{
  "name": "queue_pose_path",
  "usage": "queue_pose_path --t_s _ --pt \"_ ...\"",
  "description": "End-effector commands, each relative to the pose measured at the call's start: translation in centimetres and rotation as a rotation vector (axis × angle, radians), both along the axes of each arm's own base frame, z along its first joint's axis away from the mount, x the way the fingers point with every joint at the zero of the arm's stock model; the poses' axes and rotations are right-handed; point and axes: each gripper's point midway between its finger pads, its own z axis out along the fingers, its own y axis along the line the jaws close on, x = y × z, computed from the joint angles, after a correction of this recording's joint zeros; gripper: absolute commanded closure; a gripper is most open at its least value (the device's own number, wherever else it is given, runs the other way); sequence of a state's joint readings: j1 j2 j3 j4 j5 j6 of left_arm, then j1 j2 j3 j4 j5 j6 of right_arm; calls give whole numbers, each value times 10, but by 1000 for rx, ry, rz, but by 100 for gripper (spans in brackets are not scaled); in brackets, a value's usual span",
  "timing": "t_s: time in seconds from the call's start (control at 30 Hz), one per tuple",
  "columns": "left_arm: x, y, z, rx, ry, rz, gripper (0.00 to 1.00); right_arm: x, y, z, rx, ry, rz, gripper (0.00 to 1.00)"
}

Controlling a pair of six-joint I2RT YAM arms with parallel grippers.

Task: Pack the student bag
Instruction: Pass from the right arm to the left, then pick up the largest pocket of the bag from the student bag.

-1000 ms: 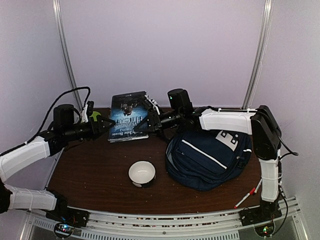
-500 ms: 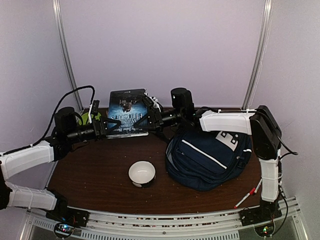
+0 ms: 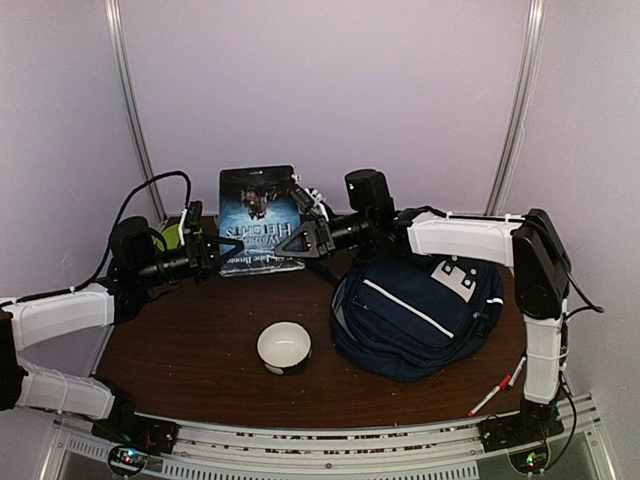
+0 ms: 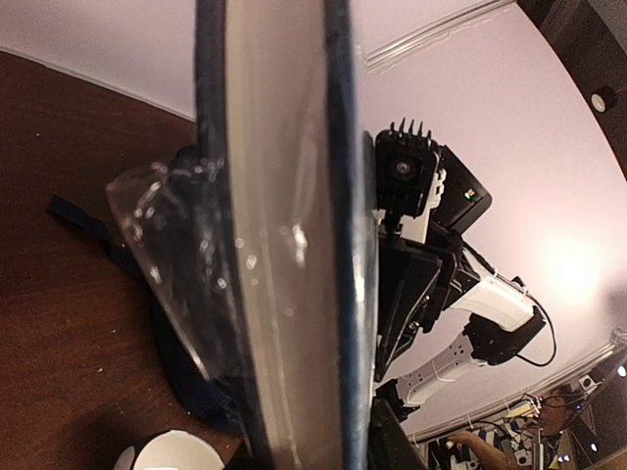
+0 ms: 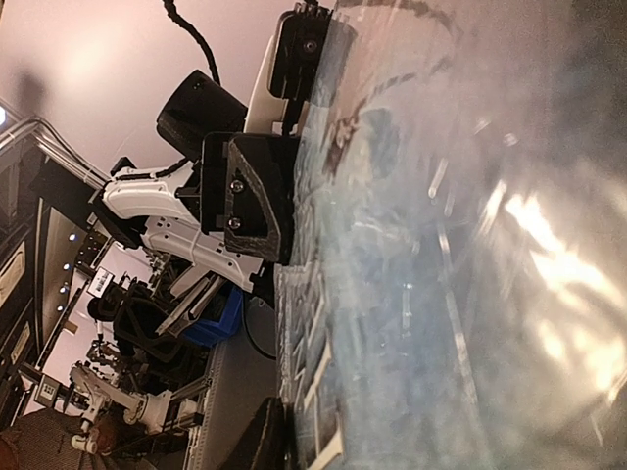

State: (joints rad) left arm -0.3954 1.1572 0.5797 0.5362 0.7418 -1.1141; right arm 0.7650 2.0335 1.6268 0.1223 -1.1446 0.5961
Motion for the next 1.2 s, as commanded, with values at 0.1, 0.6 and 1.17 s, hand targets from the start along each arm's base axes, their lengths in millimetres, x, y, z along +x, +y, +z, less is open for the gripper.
queue_pose_path --t_s 0.1,0.6,1.17 --pt "-15 -7 42 -69 -177 -78 80 25 -47 23 -75 -161 -148 62" --pt "-6 -18 40 -15 -174 -136 92 -25 -215 -58 -663 -545 -176 55" --pt "6 -13 28 38 -125 -66 100 -83 -208 -149 -990 -942 10 56"
